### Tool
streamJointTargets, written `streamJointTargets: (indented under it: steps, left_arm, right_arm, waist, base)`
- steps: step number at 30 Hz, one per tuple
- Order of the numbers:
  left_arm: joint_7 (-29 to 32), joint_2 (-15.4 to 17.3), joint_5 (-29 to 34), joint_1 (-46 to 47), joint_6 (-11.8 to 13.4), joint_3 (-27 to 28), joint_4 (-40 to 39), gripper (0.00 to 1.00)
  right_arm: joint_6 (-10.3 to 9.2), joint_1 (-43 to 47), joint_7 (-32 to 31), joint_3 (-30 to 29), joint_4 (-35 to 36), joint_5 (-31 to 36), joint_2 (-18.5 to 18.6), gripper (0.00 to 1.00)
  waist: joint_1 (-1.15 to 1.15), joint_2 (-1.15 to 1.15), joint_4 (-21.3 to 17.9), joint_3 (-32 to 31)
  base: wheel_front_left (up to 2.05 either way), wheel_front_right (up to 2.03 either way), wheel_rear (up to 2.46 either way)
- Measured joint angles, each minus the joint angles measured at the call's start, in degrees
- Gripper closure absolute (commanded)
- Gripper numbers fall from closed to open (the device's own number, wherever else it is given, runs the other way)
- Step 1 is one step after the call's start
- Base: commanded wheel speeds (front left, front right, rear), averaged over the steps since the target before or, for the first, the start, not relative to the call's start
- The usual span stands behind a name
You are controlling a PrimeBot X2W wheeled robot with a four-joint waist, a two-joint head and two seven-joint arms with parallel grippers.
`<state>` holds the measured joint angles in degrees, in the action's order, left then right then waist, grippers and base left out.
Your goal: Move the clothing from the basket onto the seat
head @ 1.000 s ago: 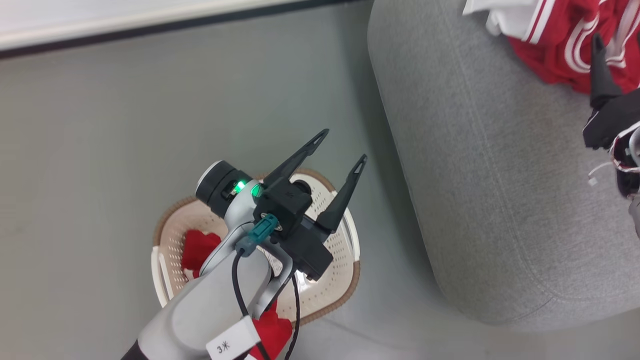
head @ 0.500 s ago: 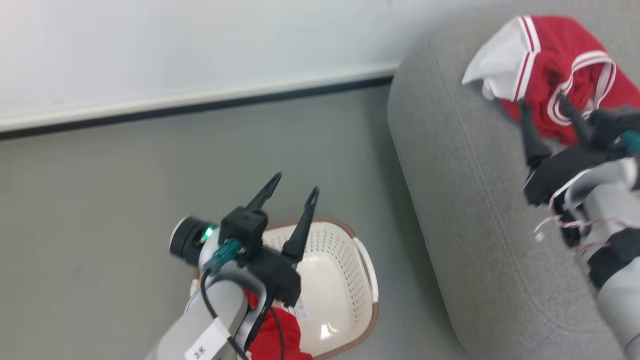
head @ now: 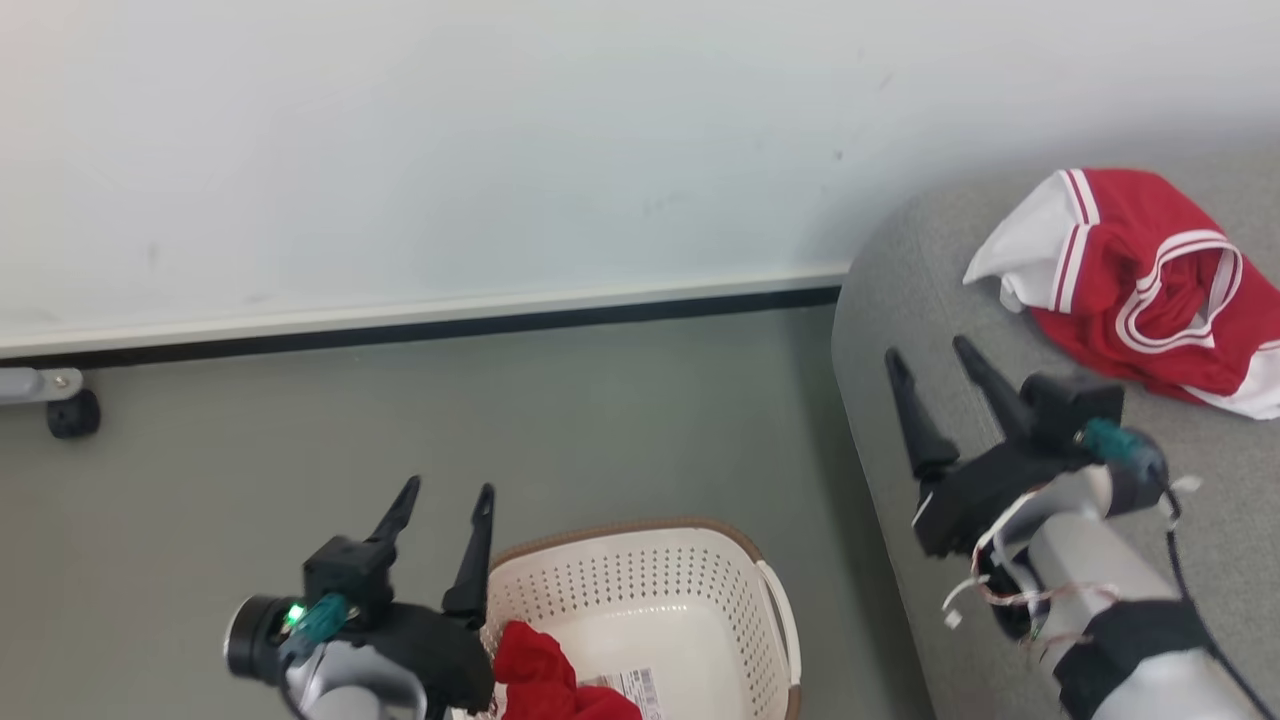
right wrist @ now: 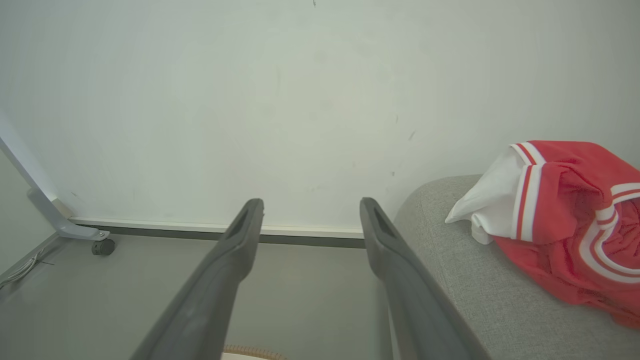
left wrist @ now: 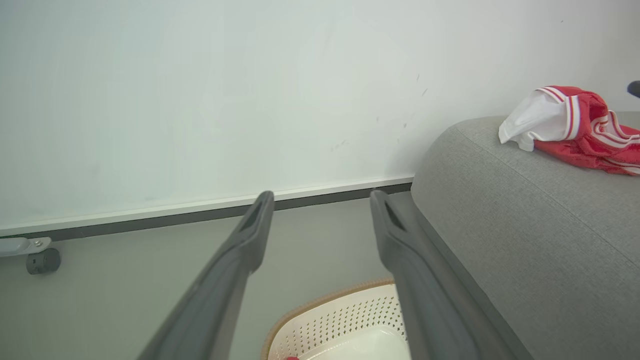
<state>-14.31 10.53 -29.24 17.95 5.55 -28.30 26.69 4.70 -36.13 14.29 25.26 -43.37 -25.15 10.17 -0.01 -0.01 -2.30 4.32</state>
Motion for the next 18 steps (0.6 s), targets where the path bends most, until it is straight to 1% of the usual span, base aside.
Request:
streamJointTargets:
  steps: [4, 7, 11, 18]
  left_arm:
    - [0.0, 0.88, -0.37, -2.97, 0.51, 2.82, -2.21, 0.0]
    - [0.0, 1.69, -0.37, -4.99, 0.56, 4.5, -3.57, 0.0]
    - [0.0, 2.03, -0.3, -8.46, 1.02, 6.21, -5.78, 0.0]
    - [0.0, 2.04, 0.77, -13.16, 1.09, 8.76, -9.06, 0.0]
  right_arm:
    - [-1.34, 3.64, 0.0, 0.67, 3.14, 0.75, -0.87, 0.0]
    - [-2.7, 6.25, 0.0, 0.79, 5.75, 1.1, -1.36, 0.0]
    - [-4.26, 10.1, 0.0, 0.66, 9.18, 1.82, -1.78, 0.0]
    - [-5.71, 16.3, 0.0, -0.18, 15.04, 2.54, -1.66, 0.0]
  waist:
    - [0.0, 0.01, 0.69, -1.57]
    - [0.0, 0.01, 0.83, -2.46]
    - [0.01, 0.0, 0.79, -3.32]
    - [0.01, 0.01, 0.84, -4.56]
  base:
    - [0.0, 0.0, 0.0]
    - [0.0, 0.0, 0.0]
    - [0.0, 0.0, 0.0]
    - [0.0, 0.0, 0.0]
